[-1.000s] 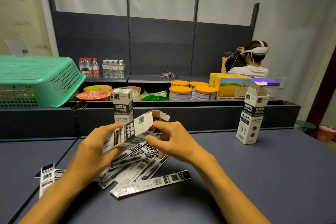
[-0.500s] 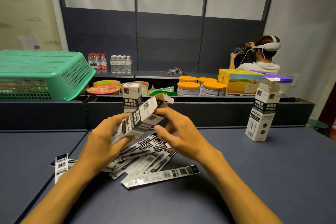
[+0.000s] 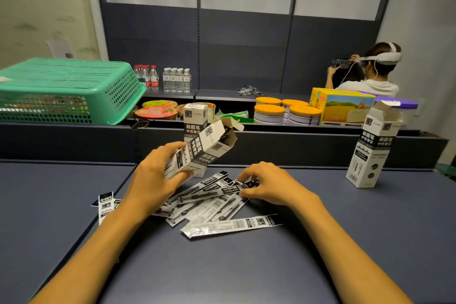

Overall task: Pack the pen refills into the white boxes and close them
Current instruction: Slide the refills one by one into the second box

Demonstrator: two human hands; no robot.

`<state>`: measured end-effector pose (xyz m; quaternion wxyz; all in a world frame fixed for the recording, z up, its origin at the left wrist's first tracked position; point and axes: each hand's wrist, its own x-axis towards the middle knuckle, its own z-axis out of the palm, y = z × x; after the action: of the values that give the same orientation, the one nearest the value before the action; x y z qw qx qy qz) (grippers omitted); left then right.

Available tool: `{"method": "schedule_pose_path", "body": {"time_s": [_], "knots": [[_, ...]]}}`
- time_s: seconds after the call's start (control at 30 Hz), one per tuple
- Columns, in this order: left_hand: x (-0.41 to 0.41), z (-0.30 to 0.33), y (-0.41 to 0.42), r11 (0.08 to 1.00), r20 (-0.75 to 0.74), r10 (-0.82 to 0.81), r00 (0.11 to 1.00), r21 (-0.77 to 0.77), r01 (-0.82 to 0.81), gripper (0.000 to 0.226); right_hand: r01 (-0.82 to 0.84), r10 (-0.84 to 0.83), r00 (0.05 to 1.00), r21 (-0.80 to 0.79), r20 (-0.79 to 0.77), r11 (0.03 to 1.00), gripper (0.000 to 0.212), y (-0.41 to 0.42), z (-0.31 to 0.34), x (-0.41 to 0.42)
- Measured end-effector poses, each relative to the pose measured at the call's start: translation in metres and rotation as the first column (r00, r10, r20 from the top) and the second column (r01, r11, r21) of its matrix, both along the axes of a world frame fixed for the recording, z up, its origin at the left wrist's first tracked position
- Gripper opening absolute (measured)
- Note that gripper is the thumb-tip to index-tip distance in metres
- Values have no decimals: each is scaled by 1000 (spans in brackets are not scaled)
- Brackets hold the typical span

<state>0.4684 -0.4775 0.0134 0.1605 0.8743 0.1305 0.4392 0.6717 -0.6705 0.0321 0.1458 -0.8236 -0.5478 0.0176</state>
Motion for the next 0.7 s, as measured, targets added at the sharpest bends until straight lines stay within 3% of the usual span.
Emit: {"method": "schedule_pose_path", "body": {"time_s": [0.1, 0.23, 0.53, 0.7], "knots": [[0, 0, -1, 1000, -11, 2, 1000, -6, -2, 66, -35, 34, 999, -12, -31, 999, 44, 5, -4, -3], [0, 1, -2, 1000, -9, 1, 1000, -13, -2, 65, -94, 94, 995, -10, -26, 995, 42, 9, -5, -10], [0, 0, -3, 1000, -18, -5, 1000, -11, 5, 65, -179, 180, 945, -29, 274, 984, 29, 14, -2, -13], [1, 0, -4, 1000, -17, -19, 1000, -18, 19, 65, -176, 173, 973, 9, 155, 984, 36, 14, -3, -15]]}}
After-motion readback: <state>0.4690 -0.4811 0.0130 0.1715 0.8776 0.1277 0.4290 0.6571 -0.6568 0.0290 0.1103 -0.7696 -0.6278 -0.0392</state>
